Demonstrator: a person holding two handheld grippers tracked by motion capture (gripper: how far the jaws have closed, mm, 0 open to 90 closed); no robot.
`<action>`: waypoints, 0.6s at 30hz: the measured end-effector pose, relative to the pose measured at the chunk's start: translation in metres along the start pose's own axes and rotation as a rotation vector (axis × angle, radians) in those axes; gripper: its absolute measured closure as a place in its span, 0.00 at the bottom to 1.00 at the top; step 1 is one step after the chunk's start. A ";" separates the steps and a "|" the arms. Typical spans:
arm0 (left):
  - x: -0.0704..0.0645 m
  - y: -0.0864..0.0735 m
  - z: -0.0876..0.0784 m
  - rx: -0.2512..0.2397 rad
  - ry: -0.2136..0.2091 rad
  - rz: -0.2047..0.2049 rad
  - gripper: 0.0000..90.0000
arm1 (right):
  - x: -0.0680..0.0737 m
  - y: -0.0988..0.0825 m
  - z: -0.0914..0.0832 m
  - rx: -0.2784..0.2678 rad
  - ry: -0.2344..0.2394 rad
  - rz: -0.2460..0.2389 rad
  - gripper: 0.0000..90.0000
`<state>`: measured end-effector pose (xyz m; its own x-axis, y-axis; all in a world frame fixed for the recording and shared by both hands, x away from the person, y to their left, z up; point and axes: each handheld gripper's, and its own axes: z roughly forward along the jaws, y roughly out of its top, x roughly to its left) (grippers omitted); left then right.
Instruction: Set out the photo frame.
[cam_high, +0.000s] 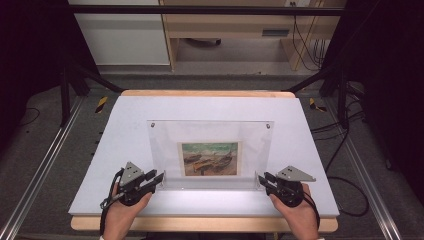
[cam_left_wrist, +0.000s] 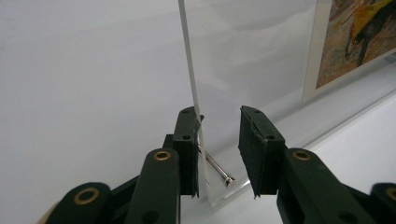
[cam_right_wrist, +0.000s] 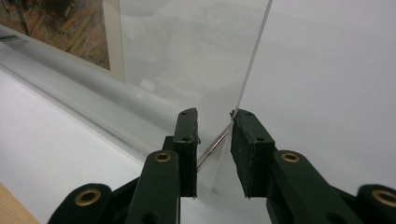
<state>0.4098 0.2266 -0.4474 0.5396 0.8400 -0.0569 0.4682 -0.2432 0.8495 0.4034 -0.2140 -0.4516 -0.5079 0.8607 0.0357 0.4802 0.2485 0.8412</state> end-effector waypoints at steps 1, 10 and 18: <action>0.000 0.000 0.000 -0.001 0.000 -0.002 0.75 | 0.000 0.000 0.000 0.001 0.001 -0.001 0.80; -0.001 -0.001 -0.001 0.009 -0.002 0.006 0.75 | 0.002 -0.002 -0.001 0.009 0.000 0.003 0.80; -0.002 -0.002 -0.001 0.011 -0.001 0.009 0.75 | 0.003 -0.002 -0.001 0.008 -0.003 0.001 0.80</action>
<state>0.4074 0.2263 -0.4479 0.5446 0.8372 -0.0501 0.4709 -0.2559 0.8443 0.3998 -0.2129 -0.4528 -0.5049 0.8625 0.0351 0.4866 0.2508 0.8368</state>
